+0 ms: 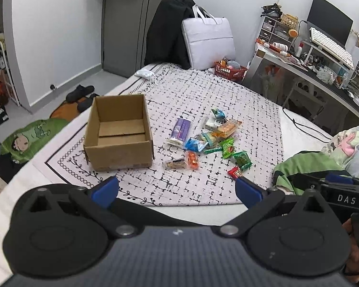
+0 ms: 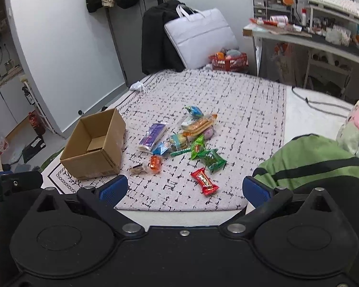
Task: Organize snacks
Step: 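Move the right tool toward the red candy bar packet, then grasp the red candy bar with the right tool while the left tool grasps a clear snack packet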
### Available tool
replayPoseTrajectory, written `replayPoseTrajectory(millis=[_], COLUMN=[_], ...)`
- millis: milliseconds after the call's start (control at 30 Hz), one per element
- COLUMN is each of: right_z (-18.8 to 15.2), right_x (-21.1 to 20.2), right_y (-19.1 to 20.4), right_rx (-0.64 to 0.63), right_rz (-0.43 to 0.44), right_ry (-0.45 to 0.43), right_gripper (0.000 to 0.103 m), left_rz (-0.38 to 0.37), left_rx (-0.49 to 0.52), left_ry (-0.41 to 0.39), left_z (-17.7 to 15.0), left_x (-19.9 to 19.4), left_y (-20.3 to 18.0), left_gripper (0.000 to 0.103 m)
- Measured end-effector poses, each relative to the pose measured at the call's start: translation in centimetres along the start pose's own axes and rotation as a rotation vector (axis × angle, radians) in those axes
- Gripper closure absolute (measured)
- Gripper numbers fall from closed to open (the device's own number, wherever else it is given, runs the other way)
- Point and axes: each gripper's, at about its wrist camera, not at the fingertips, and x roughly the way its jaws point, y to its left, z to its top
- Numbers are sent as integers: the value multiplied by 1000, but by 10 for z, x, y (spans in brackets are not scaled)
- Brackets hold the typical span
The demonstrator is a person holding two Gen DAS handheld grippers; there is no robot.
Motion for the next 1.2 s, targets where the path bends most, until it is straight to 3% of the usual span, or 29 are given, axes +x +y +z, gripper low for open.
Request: replayPoseTrajectory(millis=[400,567,800,867,1200], right_z=[14,21,29,31,40], right_x=[41,68,97,106,153], right_y=[-12,-22,-27,-30,-34], right_rx=[48,114,130,141,153], right_rz=[8,30,9,4,-21], right_ry=[33,112,180,197,302], right_gripper=[1,18,19,24,32], left_rz=[-13,-14,-4,-1,32], left_rx=[-42,-59,-92,-107,-177], left_ry=[12,16,31,38,78], left_z=[11,16,22,22,27], left_x=[39,59,88,97,145], left_y=[2,1,2,3,3], left_gripper=[0,2,3,4,15])
